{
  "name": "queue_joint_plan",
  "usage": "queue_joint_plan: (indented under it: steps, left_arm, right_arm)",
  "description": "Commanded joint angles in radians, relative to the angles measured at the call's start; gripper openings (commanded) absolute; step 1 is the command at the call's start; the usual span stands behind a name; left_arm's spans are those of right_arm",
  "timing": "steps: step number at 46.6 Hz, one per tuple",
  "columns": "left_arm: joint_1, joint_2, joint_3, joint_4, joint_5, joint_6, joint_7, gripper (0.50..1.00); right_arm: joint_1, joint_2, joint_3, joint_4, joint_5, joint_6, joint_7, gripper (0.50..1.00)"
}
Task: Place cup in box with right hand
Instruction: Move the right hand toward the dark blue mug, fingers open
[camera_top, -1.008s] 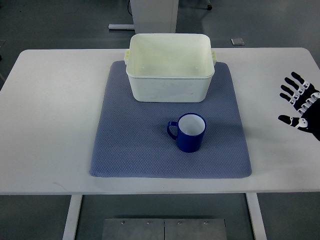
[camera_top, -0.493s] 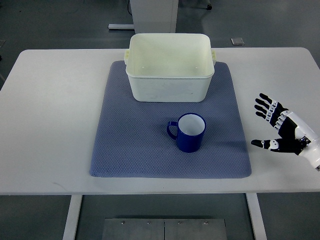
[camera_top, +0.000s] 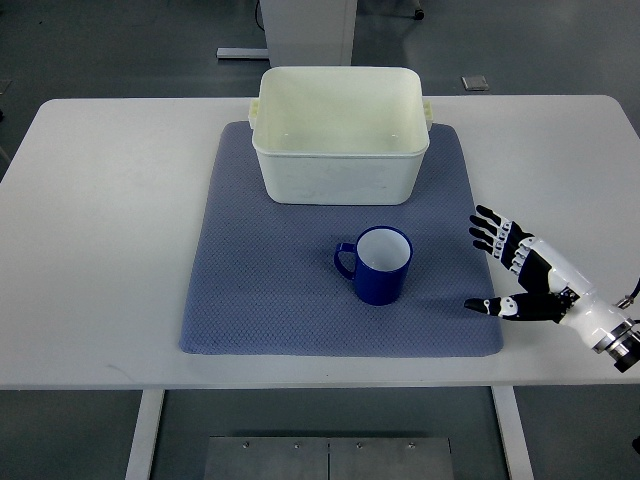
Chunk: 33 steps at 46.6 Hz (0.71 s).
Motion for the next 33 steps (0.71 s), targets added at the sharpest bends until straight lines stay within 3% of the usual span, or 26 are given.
queue_joint_plan:
  steps: [1,9,22,33]
  left_arm:
    - [0.000,0.000,0.000,0.000,0.000,-0.001,0.000,1.000]
    - [0.000,0.000,0.000,0.000,0.000,-0.001,0.000,1.000]
    - [0.000,0.000,0.000,0.000,0.000,0.001,0.000,1.000]
    - [0.000,0.000,0.000,0.000,0.000,0.001,0.000,1.000]
  right_arm:
    - [0.036,0.021,-0.032,0.001,-0.002,-0.027,-0.017,1.000]
    - [0.075,0.025,-0.110,0.000,-0.011,-0.091,-0.017,1.000]
    - [0.113,0.058,-0.155,-0.005,-0.021,-0.116,-0.023,1.000]
    - [0.168,0.093,-0.245,-0.019,-0.022,-0.185,-0.029,1.000]
